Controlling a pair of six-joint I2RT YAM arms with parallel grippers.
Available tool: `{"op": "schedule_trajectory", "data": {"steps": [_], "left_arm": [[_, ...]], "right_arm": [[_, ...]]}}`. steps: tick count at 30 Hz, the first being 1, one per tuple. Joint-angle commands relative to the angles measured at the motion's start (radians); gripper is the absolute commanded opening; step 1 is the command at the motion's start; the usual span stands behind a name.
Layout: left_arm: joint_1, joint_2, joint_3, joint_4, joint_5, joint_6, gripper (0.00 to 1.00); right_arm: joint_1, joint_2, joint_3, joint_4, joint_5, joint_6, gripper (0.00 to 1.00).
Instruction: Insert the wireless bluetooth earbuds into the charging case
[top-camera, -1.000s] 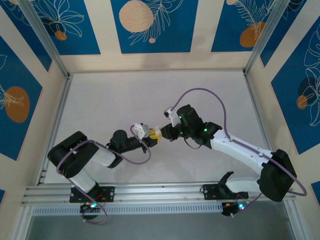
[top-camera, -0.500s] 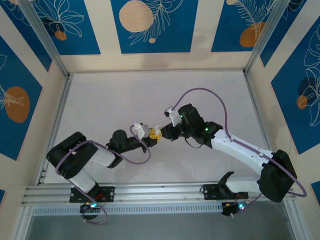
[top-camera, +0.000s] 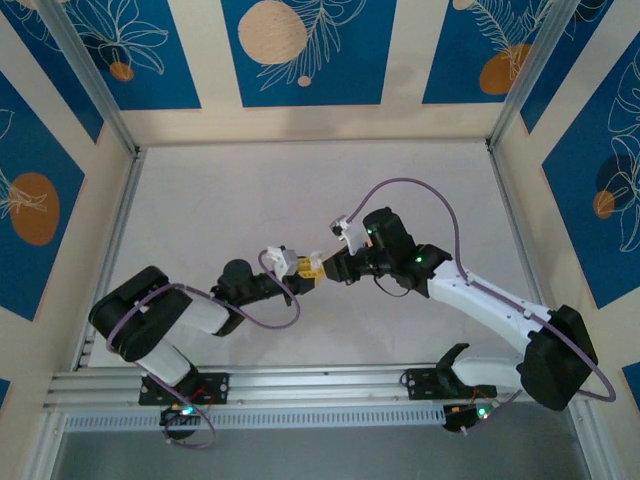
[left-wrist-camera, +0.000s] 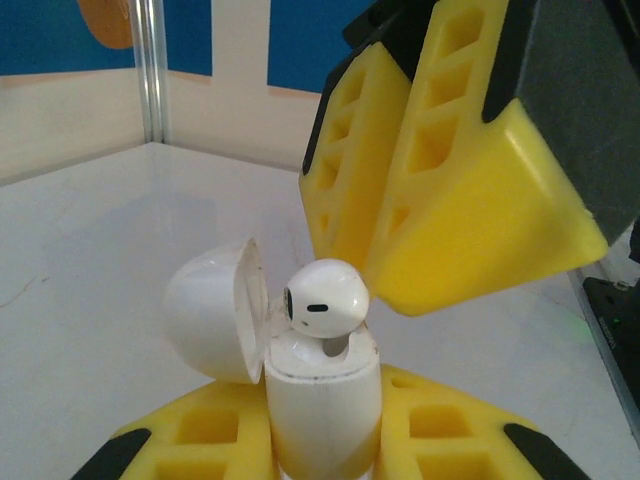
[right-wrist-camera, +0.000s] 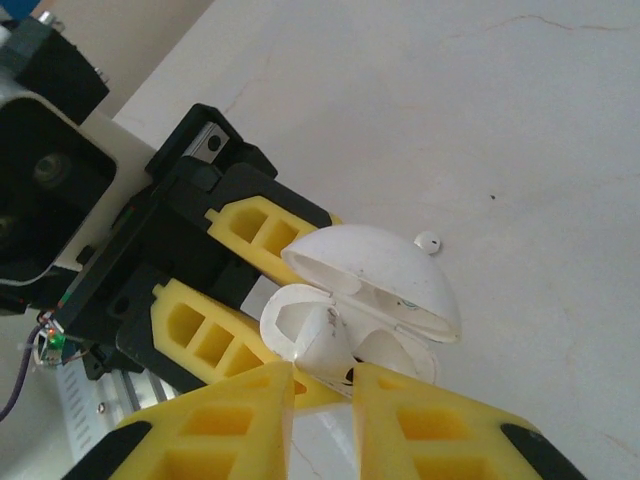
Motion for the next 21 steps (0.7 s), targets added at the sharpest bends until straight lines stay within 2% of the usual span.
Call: {"op": "schedule_trajectory", "data": {"steps": [1,6,14,21], "left_arm": [[-0.005,-0.031,0.019,0.059,0.048,0.006,0.21],[-0.005,-0.037,0.016,0.060,0.040,0.006,0.21],[-0.006,-0.032,-0.001,0.059,-0.008,0.025,0.21],[-0.007,-0.029,-0.010,0.059,-0.026,0.044,0.21]], "right_arm": [[-0.018,-0.023,0.008,-0.047,-0.091,-0.060,0.24],[-0.027,-0.028,0.027,-0.045,-0.141,-0.064,0.33],[-0.048,-0.086,0.047,-0.042,-0.167,-0.027,0.41],[-0.075,-0.113,0.075,-0.079,-0.137,0.034,0.42]]}}
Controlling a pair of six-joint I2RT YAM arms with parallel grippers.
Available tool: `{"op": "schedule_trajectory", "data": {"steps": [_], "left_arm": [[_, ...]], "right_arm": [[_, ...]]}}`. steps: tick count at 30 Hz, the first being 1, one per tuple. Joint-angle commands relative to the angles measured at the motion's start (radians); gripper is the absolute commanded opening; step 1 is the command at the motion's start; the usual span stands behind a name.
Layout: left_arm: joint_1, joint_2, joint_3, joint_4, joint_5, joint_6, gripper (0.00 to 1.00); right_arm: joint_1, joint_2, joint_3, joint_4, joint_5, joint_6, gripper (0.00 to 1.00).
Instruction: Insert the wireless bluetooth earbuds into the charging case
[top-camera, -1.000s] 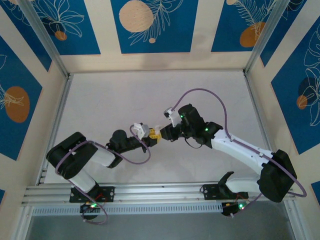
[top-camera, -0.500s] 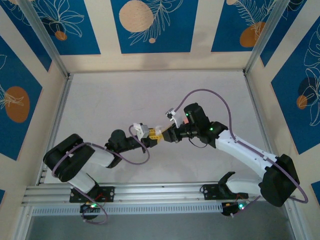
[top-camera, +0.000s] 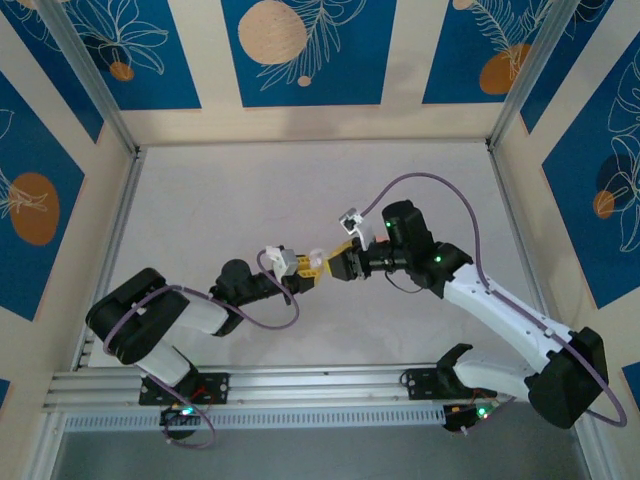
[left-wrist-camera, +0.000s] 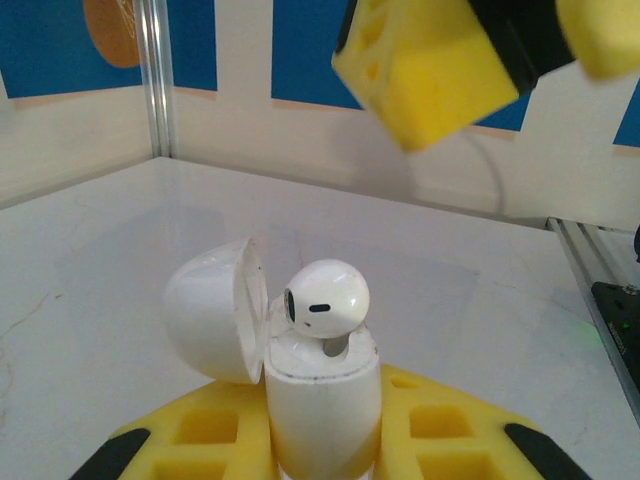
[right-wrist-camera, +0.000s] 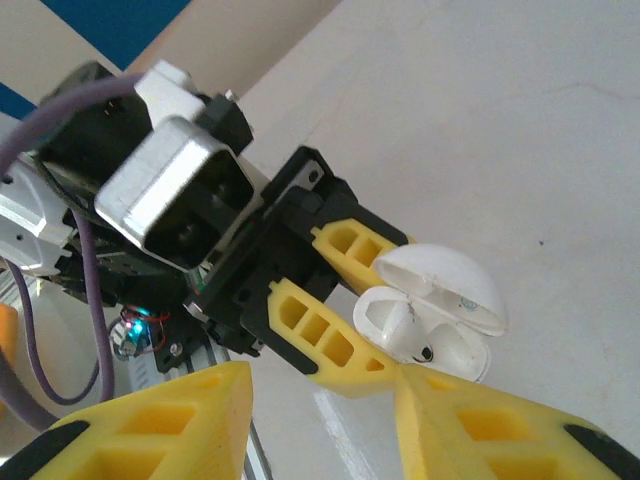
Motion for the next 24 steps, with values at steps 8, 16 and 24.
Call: {"op": "schedule_trajectory", "data": {"steps": [8,16,24], "left_arm": [[-0.005,-0.022,-0.017,0.035,-0.013,0.036,0.21],[-0.004,-0.041,-0.013,-0.002,-0.015,0.051,0.21],[-0.004,-0.066,-0.013,-0.044,-0.019,0.067,0.21]], "right_arm": [[-0.018,0.025,0.106,-0.139,0.017,0.151,0.31],[0.005,0.130,0.191,-0.256,0.063,0.159,0.30],[0.053,0.195,0.233,-0.275,0.082,0.132,0.26]]}}
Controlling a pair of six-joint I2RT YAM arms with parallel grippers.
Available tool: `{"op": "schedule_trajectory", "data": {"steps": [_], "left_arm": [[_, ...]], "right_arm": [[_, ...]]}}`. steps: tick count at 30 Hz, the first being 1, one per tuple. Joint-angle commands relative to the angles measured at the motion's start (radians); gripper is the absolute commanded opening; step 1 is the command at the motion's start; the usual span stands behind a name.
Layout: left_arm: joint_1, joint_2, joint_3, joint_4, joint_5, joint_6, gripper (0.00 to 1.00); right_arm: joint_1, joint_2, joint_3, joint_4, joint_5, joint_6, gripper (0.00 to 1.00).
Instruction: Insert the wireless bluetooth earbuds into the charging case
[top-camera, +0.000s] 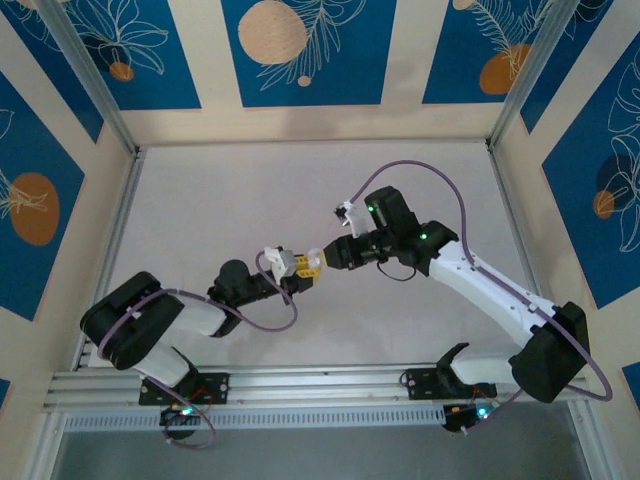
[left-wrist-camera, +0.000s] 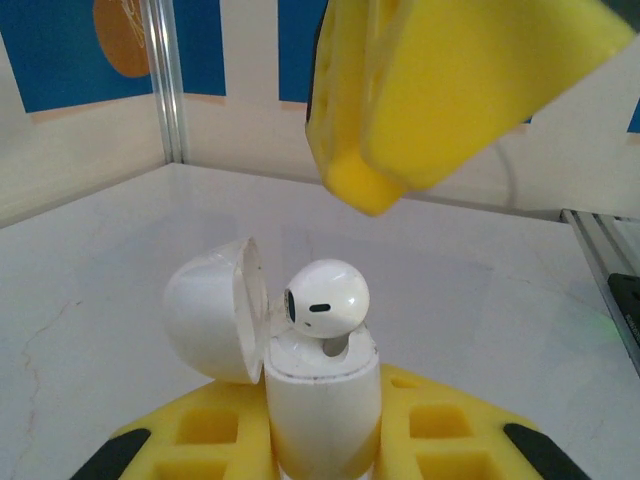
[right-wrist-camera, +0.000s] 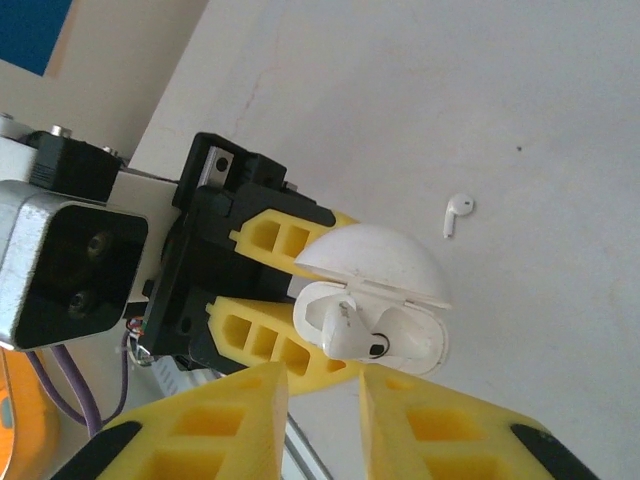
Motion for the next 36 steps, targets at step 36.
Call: {"op": "schedule_trajectory", "data": {"steps": [36], "left_arm": [[-0.005,-0.107,0.018,-0.104,0.006,0.052,0.21]], "right_arm": [[0.061,0.119,0.103,-0.092,0.112,-0.057,0.26]]}}
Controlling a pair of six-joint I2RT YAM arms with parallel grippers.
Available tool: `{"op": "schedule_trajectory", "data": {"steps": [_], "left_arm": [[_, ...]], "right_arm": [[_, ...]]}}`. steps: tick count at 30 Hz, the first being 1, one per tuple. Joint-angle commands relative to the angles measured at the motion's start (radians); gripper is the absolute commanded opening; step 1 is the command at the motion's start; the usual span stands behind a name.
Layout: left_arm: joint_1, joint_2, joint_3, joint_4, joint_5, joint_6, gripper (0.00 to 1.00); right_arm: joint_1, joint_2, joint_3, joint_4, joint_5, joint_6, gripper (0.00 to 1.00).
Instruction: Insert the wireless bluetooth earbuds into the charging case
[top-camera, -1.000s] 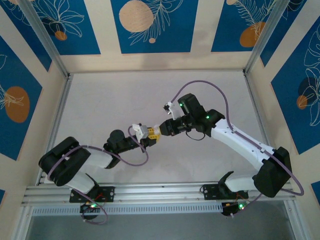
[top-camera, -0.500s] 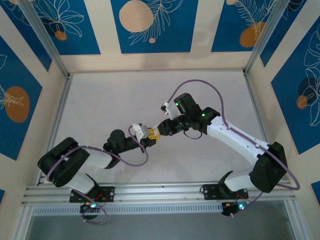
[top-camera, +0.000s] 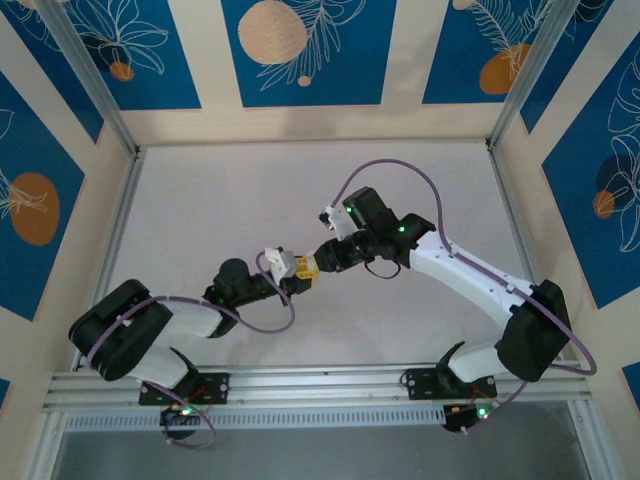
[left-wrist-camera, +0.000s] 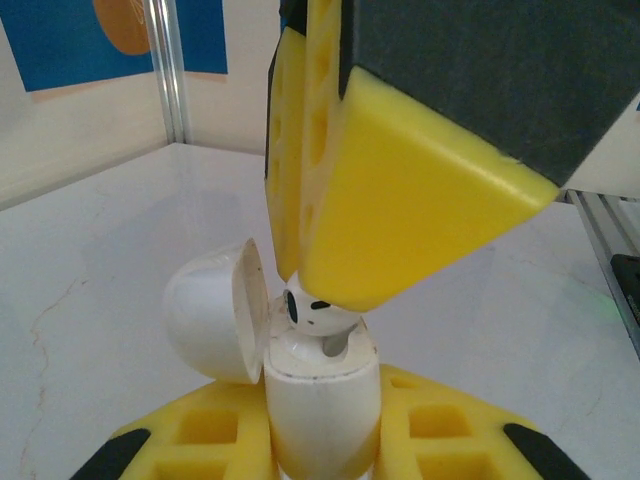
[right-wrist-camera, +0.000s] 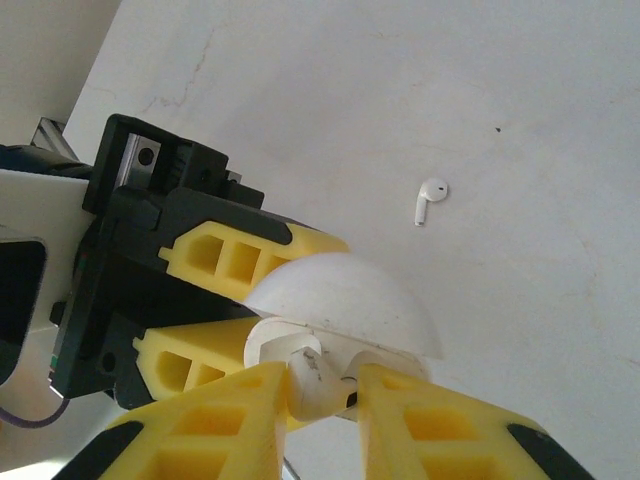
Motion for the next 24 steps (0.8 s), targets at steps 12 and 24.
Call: {"op": "schedule_trajectory", "data": {"steps": [12,24], "left_arm": [[-0.006,-0.073,0.016,-0.035,-0.001,0.059,0.20],[-0.027,-0.210,0.038,-0.262,-0.074,0.252,0.20]], "right_arm": [[0.001,-0.012,0.028,-0.061,0.128,0.205,0.16],[0.010,-0.027,-0.037,-0.005,0.137,0.513,0.14]]}}
